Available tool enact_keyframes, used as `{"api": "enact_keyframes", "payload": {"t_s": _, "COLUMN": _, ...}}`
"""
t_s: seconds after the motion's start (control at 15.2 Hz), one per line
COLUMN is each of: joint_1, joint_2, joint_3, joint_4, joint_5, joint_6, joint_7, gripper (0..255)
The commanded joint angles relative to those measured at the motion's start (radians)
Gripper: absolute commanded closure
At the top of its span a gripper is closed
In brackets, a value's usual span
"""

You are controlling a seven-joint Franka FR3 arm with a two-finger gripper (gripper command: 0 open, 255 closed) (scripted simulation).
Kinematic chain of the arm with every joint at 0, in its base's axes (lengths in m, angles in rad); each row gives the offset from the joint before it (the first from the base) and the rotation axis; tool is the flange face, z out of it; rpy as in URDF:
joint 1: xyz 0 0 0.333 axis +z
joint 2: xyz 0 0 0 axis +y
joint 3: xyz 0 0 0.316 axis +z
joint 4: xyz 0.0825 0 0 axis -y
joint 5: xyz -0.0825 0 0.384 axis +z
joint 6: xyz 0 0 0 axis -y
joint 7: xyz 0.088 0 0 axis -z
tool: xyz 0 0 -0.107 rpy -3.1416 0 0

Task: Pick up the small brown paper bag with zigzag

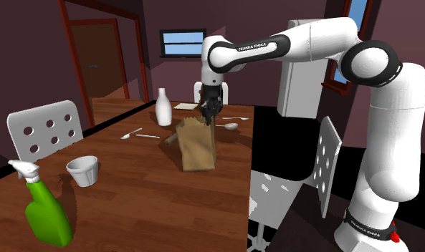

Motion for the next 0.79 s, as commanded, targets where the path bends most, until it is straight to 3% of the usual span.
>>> {"api": "enact_keyframes", "payload": {"t_s": 0.0, "joint_1": -0.001, "joint_2": 0.003, "joint_3": 0.000, "joint_4": 0.036, "joint_5": 0.000, "joint_6": -0.031, "joint_7": 0.000, "gripper": 255}}
{"api": "enact_keyframes", "payload": {"t_s": 0.73, "joint_1": 0.001, "joint_2": 0.024, "joint_3": 0.000, "joint_4": 0.188, "joint_5": -0.003, "joint_6": -0.162, "joint_7": 0.005, "gripper": 255}}
